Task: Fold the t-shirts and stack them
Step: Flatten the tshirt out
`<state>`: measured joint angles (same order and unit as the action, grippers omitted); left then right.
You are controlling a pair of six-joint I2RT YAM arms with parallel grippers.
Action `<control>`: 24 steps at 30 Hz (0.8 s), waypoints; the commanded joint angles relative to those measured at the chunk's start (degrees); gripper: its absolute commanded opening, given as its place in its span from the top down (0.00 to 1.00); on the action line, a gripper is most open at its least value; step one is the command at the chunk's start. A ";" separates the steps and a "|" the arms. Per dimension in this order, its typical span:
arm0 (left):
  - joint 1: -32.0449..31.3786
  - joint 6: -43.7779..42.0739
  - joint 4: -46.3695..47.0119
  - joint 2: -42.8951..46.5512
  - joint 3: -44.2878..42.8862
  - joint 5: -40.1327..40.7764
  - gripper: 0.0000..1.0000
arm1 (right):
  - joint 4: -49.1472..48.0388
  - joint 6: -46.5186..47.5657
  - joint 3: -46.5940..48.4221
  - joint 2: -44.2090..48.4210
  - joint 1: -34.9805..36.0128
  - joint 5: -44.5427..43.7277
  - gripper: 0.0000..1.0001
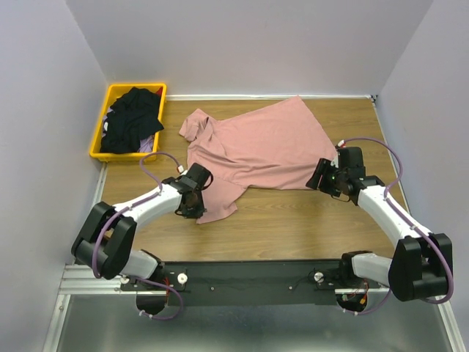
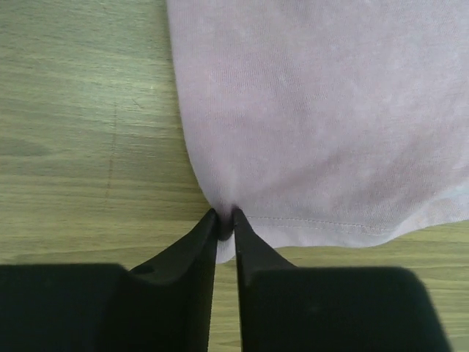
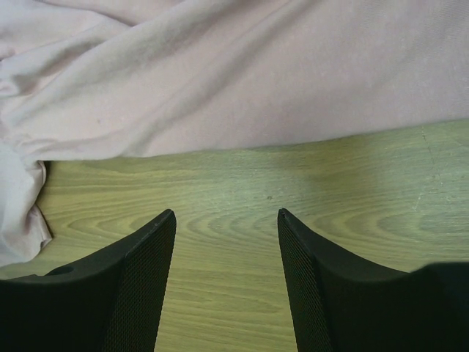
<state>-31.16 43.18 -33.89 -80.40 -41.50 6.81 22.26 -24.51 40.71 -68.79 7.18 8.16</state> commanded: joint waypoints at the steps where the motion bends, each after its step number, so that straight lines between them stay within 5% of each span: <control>1: -0.66 1.64 -1.79 -0.73 0.63 -0.84 0.95 | -0.99 0.08 -1.07 0.77 0.47 -2.62 0.35; 8: -0.22 0.60 -4.70 6.30 -4.12 4.09 1.00 | 0.85 -3.70 -1.77 0.68 -0.41 -13.17 0.30; 17: 0.39 -5.21 0.74 8.68 -4.91 3.12 1.00 | 0.85 -9.67 -1.95 -2.57 -14.81 -15.01 0.30; 24: 0.75 -8.11 4.36 11.40 -3.07 1.89 1.00 | -1.51 -11.26 0.33 -8.89 -18.08 -16.07 0.32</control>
<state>-30.76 37.45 -32.56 -71.22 -45.67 8.38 22.22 -33.61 39.62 -74.67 -10.02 -5.26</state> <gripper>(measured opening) 0.008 0.684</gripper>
